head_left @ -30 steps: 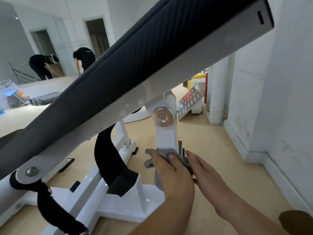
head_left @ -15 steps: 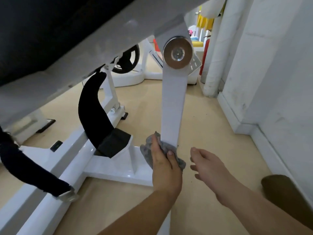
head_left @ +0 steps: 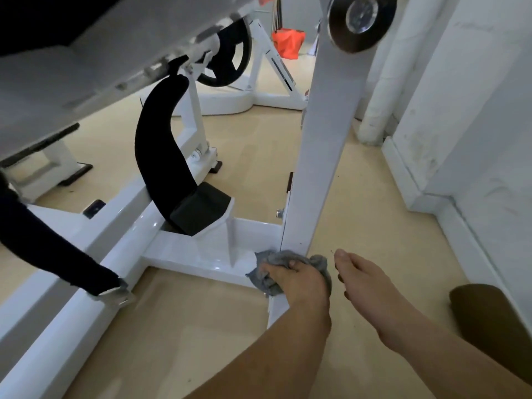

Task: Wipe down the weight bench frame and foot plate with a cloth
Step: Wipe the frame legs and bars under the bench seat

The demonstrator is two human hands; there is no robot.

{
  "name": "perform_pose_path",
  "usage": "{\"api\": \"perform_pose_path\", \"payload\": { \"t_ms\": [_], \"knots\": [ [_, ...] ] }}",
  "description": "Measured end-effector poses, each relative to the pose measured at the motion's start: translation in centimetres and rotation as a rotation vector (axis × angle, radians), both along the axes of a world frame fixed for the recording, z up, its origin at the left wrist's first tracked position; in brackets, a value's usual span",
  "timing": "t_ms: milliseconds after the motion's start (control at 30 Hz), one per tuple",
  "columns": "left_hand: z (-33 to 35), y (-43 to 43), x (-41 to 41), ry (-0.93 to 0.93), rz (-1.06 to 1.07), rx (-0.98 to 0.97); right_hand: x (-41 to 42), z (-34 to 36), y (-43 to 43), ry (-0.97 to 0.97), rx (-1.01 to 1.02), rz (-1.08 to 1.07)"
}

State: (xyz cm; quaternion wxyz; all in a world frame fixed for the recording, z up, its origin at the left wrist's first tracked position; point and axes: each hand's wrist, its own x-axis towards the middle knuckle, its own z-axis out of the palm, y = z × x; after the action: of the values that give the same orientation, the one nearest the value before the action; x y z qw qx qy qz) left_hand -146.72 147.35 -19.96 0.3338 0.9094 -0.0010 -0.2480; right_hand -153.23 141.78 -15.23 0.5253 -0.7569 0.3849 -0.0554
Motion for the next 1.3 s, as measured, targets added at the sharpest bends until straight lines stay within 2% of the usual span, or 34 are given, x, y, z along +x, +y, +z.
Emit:
{"api": "perform_pose_path", "payload": {
  "t_ms": [33, 67, 100, 133, 167, 200, 233, 400, 467, 533, 633, 700, 767, 900, 1033, 1100, 1200, 1300],
  "knots": [
    [0.9, 1.2, -0.5, -0.004, -0.222, 0.063, -0.4, -0.2, -0.3, 0.016, 0.015, 0.006],
    [2.2, 1.5, -0.8, 0.005, -0.203, 0.09, -0.7, -0.2, -0.5, 0.027, 0.029, 0.01],
    [3.0, 1.7, -1.4, 0.044, -0.156, 0.026, -1.0, -0.1, -0.6, 0.043, 0.037, 0.016],
    [2.4, 1.3, -1.3, 0.036, 0.0, -0.187, -1.0, 0.0, -0.8, 0.046, 0.051, 0.017],
    [4.0, 1.6, -1.4, 0.16, 0.299, -0.46, -1.1, 0.1, -1.1, 0.043, 0.076, 0.02],
    [5.1, 1.5, -1.4, 0.269, 0.5, -0.669, -1.1, 0.5, -1.3, 0.024, 0.113, 0.024],
    [5.8, 1.5, -1.7, 0.249, 0.519, -0.755, -1.1, 1.0, -1.4, -0.002, 0.175, 0.026],
    [9.0, 3.0, -4.5, 0.126, 0.032, -0.83, -1.1, 4.9, -1.4, -0.145, 0.506, 0.108],
    [10.1, 3.2, -4.3, 0.083, -0.145, -0.858, -0.9, 6.4, -1.5, -0.252, 0.554, 0.092],
    [11.6, 3.4, -3.5, 0.042, -0.235, -0.819, -0.5, 7.8, -2.0, -0.348, 0.544, 0.024],
    [14.8, 3.9, -2.2, 0.058, -0.203, -0.703, 0.0, 9.2, -2.3, -0.394, 0.497, -0.109],
    [17.1, 4.3, -1.3, 0.073, -0.107, -0.603, 0.2, 10.0, -2.4, -0.43, 0.453, -0.204],
    [19.2, 4.6, -0.5, -0.001, 0.01, -0.554, 0.6, 11.2, -2.5, -0.497, 0.407, -0.233],
    [21.3, 5.1, 0.6, -0.25, 0.189, -0.545, 1.1, 14.7, -2.2, -0.684, 0.247, -0.167],
    [22.3, 5.0, 0.7, -0.485, 0.188, -0.616, 2.8, 18.5, -0.8, -0.856, 0.15, 0.061],
    [22.7, 5.3, 0.5, -0.511, 0.12, -0.659, 3.7, 19.2, 0.1, -0.86, 0.16, 0.147],
    [21.8, 6.4, 1.0, -0.444, 0.009, -0.709, 4.7, 18.1, 0.8, -0.82, 0.204, 0.163],
    [20.5, 7.0, 1.5, -0.391, -0.016, -0.687, 4.9, 15.5, 0.0, -0.643, 0.211, 0.164]
  ]
}}
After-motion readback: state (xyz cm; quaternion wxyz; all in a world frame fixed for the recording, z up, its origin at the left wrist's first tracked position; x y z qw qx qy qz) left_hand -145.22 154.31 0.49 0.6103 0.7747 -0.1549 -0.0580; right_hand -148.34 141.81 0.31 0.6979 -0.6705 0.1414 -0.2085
